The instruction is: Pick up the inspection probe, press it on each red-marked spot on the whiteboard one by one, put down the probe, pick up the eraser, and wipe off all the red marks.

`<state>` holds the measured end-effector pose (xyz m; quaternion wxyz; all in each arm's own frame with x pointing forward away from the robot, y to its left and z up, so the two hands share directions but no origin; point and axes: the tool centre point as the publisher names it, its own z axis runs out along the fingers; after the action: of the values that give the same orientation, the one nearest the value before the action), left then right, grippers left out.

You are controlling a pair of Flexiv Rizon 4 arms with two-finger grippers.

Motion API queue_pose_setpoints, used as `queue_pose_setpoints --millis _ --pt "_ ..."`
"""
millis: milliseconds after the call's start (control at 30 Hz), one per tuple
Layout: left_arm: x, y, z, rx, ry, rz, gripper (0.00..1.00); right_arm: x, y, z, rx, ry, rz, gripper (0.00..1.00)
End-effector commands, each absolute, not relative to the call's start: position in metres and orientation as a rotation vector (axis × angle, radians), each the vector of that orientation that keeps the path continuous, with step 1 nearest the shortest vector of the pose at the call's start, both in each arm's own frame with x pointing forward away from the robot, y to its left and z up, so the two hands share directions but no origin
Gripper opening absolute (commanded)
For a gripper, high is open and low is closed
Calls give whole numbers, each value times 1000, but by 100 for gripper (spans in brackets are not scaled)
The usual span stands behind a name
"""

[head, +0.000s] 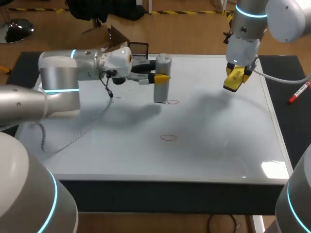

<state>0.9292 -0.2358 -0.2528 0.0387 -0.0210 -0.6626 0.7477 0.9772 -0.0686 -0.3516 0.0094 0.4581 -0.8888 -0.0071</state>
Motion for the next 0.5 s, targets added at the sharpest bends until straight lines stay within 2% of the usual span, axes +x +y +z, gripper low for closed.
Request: queue_pose_setpoints --millis 33,500 --pt "939 -258 -260 -87 -2017 2286 0 977 -70 -351 1433 -2774 -19 0" --pt "954 -273 -274 -83 -1986 2302 0 977 -70 -351 1433 -2774 -19 0"
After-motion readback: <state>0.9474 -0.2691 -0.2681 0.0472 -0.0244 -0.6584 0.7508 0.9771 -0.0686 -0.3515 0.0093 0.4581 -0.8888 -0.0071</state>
